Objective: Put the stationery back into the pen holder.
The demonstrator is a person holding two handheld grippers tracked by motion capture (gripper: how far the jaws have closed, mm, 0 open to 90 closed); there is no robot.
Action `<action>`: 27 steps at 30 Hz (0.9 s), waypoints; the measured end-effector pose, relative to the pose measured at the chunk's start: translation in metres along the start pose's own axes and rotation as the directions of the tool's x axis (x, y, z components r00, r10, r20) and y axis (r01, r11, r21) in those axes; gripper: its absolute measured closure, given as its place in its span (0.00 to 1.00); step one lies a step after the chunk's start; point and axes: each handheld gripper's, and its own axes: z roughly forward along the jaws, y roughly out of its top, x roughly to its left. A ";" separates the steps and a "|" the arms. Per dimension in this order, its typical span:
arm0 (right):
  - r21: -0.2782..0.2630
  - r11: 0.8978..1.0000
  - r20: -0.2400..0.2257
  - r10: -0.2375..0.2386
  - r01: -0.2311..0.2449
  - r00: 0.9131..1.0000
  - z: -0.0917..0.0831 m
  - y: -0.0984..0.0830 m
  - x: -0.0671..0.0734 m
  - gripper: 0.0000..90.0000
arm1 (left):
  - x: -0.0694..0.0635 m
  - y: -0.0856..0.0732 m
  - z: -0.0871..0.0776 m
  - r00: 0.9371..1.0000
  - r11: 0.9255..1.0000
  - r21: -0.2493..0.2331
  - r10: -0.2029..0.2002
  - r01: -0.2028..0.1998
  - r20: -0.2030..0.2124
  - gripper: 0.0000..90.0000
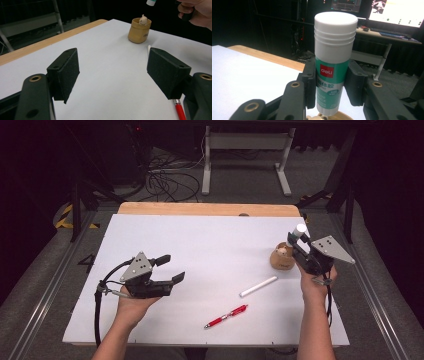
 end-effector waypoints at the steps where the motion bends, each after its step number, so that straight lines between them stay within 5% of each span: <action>1: 0.002 1.000 0.005 0.004 -0.004 1.000 0.001 -0.002 -0.001 0.73 | 0.000 0.000 0.000 1.000 1.000 -0.001 0.001 -0.001 -0.003 0.30; 13: 0.042 0.998 0.044 0.038 -0.040 0.998 0.007 -0.023 -0.017 0.73 | 0.003 -0.003 -0.001 1.000 1.000 -0.001 -0.012 0.012 -0.017 0.30; 27: 0.119 0.991 0.041 0.052 -0.056 0.998 0.020 -0.045 -0.019 0.73 | 0.006 -0.006 -0.001 1.000 1.000 0.006 -0.009 0.009 -0.021 0.30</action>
